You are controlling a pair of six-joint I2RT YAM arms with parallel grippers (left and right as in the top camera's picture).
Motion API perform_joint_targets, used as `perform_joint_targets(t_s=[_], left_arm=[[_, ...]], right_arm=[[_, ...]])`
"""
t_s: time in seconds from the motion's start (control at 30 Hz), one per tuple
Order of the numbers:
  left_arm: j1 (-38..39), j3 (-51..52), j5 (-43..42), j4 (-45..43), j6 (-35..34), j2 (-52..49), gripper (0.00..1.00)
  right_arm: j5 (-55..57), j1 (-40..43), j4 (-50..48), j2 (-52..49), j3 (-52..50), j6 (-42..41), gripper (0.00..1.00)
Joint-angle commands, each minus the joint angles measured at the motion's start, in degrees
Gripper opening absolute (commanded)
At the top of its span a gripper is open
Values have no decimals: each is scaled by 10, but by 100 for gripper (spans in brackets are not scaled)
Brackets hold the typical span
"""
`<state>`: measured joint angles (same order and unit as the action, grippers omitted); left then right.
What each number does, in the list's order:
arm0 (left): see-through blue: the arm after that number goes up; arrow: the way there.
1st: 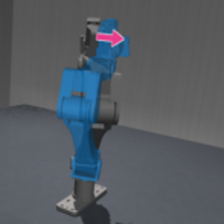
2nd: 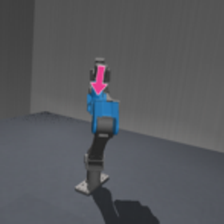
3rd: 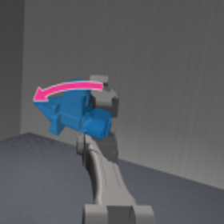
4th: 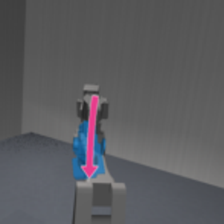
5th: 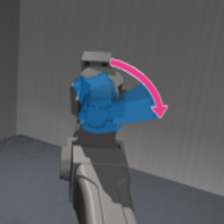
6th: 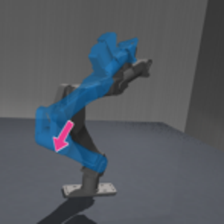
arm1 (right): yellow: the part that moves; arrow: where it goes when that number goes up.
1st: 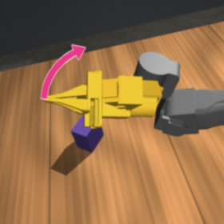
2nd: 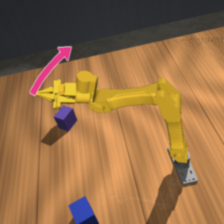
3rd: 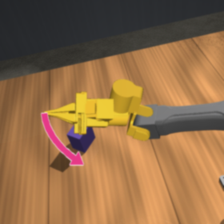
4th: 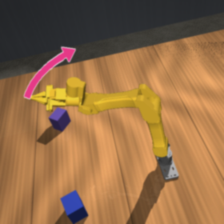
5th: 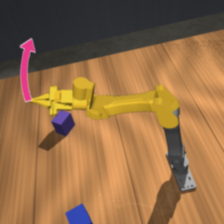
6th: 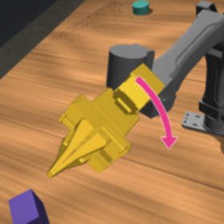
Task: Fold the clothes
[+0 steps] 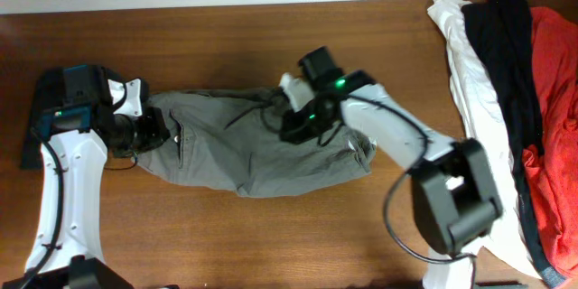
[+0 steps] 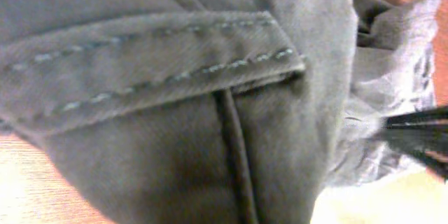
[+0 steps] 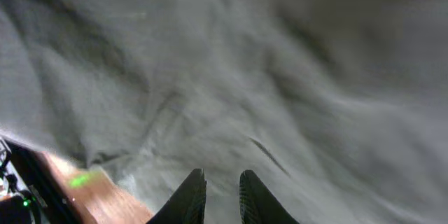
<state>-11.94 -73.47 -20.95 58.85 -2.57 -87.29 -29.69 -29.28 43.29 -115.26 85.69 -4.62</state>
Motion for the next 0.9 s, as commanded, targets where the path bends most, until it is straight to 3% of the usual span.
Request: perform_joint_targets(t_s=[0.0, 0.37, 0.63, 0.87], left_arm=[[14, -15, -45, -1, 9, 25, 0], [27, -60, -193, -4, 9, 39, 0], [52, -72, -177, -4, 9, 40, 0], [79, -72, -124, 6, 9, 40, 0]], right_arm=[[-18, -38, -20, -45, -7, -38, 22], [-58, -124, -124, -126, -7, -65, 24], [-72, -137, -165, -124, -6, -68, 28], [-5, -68, -46, -45, 18, -12, 29]])
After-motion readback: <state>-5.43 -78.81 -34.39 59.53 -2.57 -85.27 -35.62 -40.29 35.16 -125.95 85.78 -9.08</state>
